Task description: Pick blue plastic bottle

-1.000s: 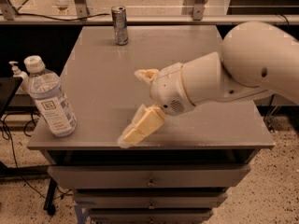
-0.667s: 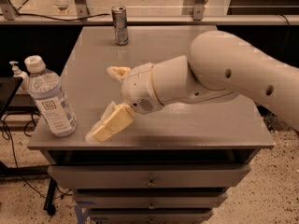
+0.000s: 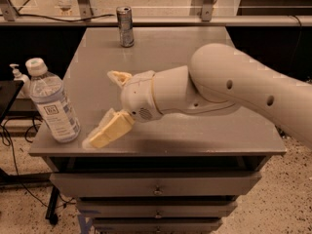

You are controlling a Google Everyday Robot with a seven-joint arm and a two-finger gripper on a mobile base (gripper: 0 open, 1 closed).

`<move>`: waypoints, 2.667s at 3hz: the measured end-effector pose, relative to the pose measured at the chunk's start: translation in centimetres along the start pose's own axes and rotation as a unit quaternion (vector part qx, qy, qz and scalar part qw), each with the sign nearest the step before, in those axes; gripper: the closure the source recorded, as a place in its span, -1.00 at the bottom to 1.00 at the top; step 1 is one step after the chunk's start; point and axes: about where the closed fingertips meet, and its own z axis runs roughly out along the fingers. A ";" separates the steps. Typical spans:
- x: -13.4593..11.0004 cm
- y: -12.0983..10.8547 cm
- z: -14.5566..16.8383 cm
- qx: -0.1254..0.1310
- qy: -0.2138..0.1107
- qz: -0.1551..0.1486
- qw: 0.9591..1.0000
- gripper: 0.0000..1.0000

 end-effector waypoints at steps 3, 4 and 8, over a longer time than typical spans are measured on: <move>-0.7 -1.5 8.6 0.016 -0.090 0.004 0.996 -0.65; -1.7 -1.0 10.0 0.016 -0.112 0.025 0.993 -0.16; -5.6 -7.0 2.2 0.101 -0.158 0.005 0.982 1.00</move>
Offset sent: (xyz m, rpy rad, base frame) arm 0.0407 0.0862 -0.0373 0.2038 -0.0414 -0.0095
